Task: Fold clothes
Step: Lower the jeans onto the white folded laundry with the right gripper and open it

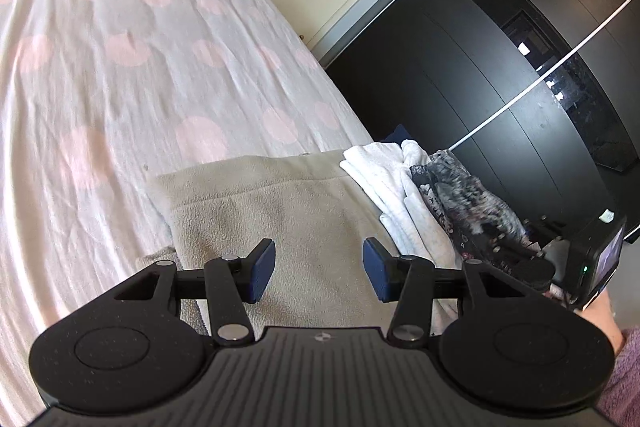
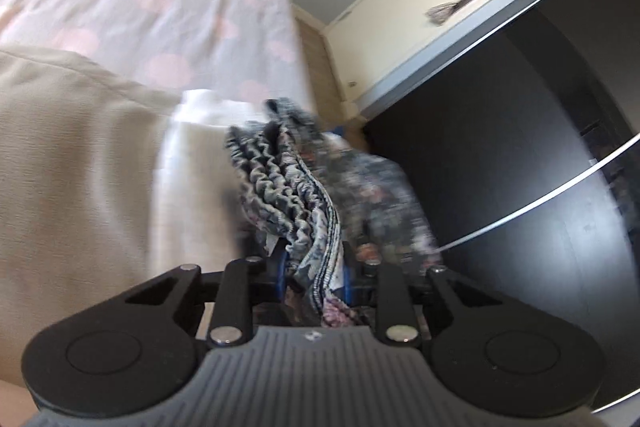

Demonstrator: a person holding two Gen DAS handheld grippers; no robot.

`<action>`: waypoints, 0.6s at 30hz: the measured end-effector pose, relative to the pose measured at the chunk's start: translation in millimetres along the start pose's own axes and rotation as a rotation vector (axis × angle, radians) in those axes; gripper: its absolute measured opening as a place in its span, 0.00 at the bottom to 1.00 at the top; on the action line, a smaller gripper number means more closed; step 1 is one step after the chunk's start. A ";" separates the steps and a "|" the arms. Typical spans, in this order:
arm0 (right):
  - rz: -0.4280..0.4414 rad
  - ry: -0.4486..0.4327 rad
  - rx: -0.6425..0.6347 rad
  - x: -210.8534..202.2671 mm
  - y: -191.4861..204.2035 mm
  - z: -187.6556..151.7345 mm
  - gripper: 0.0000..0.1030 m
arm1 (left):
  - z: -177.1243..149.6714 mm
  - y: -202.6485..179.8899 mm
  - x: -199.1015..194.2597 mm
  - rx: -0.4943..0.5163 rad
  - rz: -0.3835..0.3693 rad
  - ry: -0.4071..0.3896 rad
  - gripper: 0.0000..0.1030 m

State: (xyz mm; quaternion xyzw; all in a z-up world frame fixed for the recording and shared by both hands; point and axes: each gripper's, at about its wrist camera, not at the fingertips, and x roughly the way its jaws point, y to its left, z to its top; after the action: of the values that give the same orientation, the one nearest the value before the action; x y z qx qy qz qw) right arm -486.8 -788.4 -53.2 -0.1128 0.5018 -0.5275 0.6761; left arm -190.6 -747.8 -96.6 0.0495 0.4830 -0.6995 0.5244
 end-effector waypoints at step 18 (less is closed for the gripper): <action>0.062 0.080 0.083 44.5 8.8 -19.4 0.25 | -1.1 3.7 9.6 0.003 0.014 0.033 0.44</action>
State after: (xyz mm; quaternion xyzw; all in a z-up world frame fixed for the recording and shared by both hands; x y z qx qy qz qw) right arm -499.7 -814.2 -93.2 -0.0477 0.5094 -0.5308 0.6756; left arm -192.4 -753.5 -105.0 0.0650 0.4902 -0.6955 0.5213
